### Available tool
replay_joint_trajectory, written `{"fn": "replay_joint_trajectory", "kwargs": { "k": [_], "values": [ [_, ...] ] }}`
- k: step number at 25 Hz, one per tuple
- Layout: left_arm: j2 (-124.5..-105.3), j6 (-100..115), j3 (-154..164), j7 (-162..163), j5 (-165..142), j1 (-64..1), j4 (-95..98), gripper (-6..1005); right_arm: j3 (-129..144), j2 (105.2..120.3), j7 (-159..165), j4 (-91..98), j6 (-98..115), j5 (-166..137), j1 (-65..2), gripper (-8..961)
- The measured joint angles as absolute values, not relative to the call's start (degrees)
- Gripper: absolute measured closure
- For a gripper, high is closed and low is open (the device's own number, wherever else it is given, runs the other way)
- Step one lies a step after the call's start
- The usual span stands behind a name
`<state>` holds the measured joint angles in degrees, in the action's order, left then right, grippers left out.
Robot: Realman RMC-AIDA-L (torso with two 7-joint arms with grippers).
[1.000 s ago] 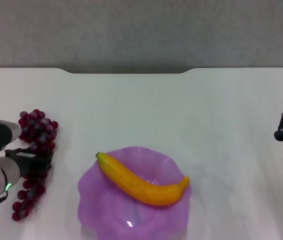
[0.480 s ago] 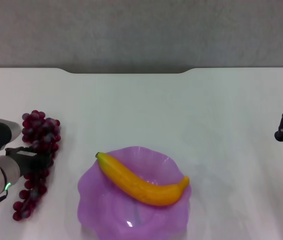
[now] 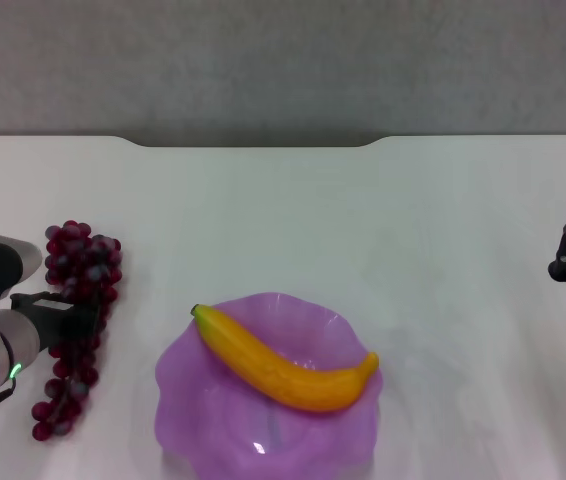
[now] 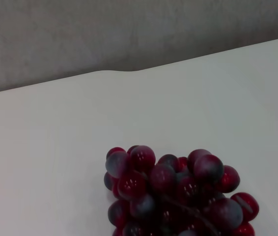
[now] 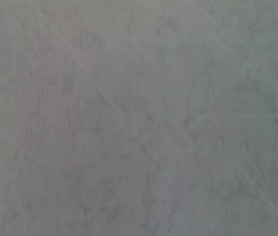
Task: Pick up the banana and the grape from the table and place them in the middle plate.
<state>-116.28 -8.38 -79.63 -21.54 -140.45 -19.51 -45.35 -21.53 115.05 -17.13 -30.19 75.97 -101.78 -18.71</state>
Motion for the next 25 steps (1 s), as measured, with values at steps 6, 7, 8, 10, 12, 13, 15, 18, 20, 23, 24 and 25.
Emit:
{"fn": "replay_joint_trajectory", "kwargs": {
  "k": [6, 7, 8, 10, 12, 13, 15, 18, 20, 23, 24, 25],
  "values": [
    [-116.28, -8.5, -79.6, -21.5, -140.5, -19.6, -45.4, 718, -21.5, 115.04, -17.1, -30.1, 75.9, -101.8, -18.7, 954],
    [-116.28, -8.6, -79.6, -21.5, -140.5, -19.7, -45.4, 720, -21.5, 115.04, -17.1, -30.1, 75.9, -101.8, -18.8, 954],
    [-116.28, -8.7, -79.6, -21.5, -140.5, -19.8, -45.5, 721, -21.5, 115.04, -17.1, -30.1, 75.9, -101.8, -18.8, 954],
    [-116.28, -8.7, -79.6, -21.5, -140.5, -19.8, -46.5, 724, -21.5, 115.05, -17.1, -30.1, 75.9, -101.8, -18.8, 954],
    [-116.27, -8.7, -79.6, -21.5, -140.5, -19.6, -47.9, 727, -21.5, 115.04, -17.1, -30.0, 75.9, -101.8, -18.8, 954],
    [-116.22, -8.8, -79.6, -21.5, -140.5, -19.4, -48.7, 728, -21.5, 115.04, -17.1, -30.0, 75.9, -101.8, -18.8, 954],
    [-116.01, -8.8, -79.7, -21.6, -140.5, -19.0, -50.2, 731, -21.5, 115.04, -17.1, -29.9, 75.9, -101.8, -18.7, 954],
    [-115.77, -9.0, -80.5, -22.1, -140.5, -18.1, -53.2, 734, -21.5, 115.04, -17.1, -29.8, 75.9, -101.8, -18.7, 954],
    [-115.77, -9.9, -82.1, -24.1, -140.5, -16.9, -57.3, 737, -21.5, 115.04, -17.1, -29.8, 75.9, -101.8, -18.6, 954],
    [-116.14, -11.9, -84.6, -27.7, -140.5, -14.9, -63.6, 745, -21.5, 115.04, -17.1, -29.8, 75.9, -101.8, -18.6, 954],
    [-116.21, -12.7, -85.1, -28.7, -140.5, -13.9, -66.2, 748, -21.5, 115.04, -17.1, -29.8, 75.9, -101.8, -18.6, 954],
    [-116.22, -13.3, -85.3, -29.2, -140.5, -13.3, -67.9, 751, -21.5, 115.04, -17.1, -29.8, 75.9, -101.8, -18.6, 954]
  ]
}}
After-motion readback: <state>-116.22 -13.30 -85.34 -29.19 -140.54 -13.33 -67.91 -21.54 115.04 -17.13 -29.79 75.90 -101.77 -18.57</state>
